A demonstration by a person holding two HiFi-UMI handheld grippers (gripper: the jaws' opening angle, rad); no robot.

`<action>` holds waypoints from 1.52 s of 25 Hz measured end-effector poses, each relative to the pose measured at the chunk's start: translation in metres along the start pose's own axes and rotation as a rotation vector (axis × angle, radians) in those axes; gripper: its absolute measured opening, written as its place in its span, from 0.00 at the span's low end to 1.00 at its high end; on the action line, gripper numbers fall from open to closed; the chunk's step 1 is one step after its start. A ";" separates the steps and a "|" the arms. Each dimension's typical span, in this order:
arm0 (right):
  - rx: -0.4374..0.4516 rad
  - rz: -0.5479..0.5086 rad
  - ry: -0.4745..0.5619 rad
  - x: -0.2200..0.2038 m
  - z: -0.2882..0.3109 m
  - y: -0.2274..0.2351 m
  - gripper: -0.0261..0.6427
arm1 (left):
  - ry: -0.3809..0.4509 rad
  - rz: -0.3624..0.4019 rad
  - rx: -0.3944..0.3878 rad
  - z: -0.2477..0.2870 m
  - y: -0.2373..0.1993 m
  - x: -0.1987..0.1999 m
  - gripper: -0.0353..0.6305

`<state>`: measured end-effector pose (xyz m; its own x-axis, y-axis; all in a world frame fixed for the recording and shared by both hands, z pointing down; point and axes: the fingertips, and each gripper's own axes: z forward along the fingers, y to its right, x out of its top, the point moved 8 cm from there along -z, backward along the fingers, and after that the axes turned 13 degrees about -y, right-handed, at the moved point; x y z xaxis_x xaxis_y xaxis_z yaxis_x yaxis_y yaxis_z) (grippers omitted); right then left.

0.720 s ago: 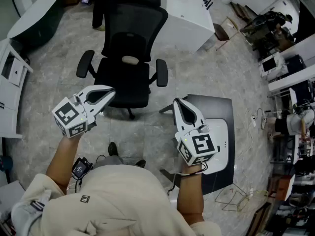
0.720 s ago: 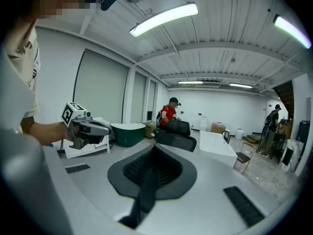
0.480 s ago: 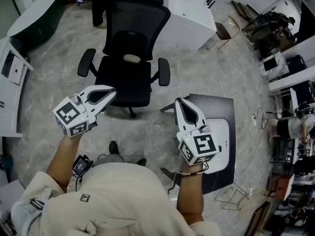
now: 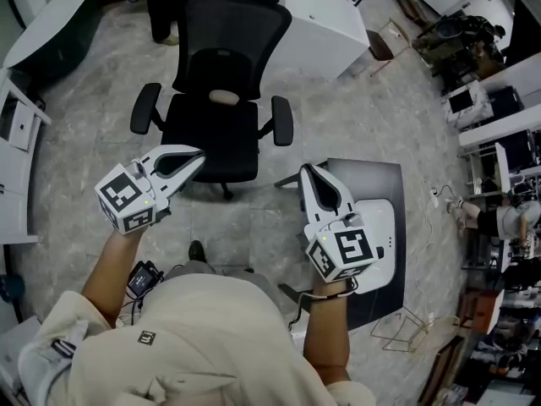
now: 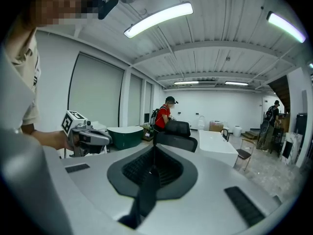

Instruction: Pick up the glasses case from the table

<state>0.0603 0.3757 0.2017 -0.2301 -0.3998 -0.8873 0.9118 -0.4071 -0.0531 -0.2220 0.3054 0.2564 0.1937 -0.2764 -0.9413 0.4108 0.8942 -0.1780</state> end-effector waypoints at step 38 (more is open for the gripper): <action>0.369 -0.060 -0.021 0.044 0.195 0.161 0.08 | -0.091 -0.128 0.320 0.099 -0.063 0.039 0.08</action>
<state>0.1307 0.1330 0.2438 -0.2894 -0.3814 -0.8779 0.7136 -0.6973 0.0676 -0.1518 0.2033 0.2589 0.1949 -0.4224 -0.8852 0.6925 0.6984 -0.1808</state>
